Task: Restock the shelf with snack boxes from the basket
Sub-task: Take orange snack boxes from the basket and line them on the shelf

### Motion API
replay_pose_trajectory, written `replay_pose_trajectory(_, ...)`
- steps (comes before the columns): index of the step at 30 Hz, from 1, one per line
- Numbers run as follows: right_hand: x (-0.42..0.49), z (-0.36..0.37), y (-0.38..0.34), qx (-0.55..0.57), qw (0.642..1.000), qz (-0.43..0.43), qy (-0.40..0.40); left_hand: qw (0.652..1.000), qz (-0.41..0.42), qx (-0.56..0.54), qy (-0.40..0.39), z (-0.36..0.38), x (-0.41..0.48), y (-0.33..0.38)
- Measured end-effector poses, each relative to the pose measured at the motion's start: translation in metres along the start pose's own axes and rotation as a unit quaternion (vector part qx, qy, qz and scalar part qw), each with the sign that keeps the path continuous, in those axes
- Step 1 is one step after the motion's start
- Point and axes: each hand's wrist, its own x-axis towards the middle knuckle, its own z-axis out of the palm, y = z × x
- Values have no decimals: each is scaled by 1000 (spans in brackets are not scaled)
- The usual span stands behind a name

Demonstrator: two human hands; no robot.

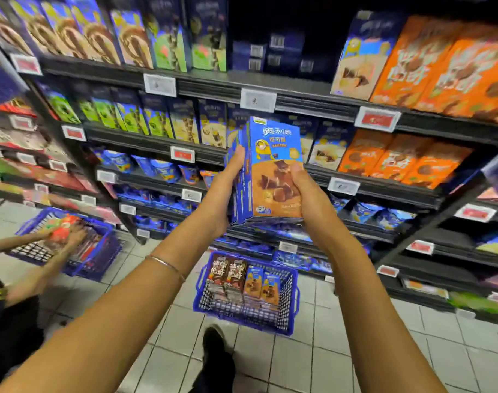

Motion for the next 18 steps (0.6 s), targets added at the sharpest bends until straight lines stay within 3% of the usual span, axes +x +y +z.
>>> replay_pose_trajectory(8, -14, 0, -115, -56, 990, -129, 14, 990, 102, 4, -93, 48, -22, 91)
replay_pose_trajectory(15, -2, 9, -199, -73, 974, -212, 37, 982, 168, 5, -89, 74, -19, 172)
replay_pose_trajectory(18, 13, 15, -223, -81, 967, -235, 52, 977, 205, 24, -50, 77, -10, 202)
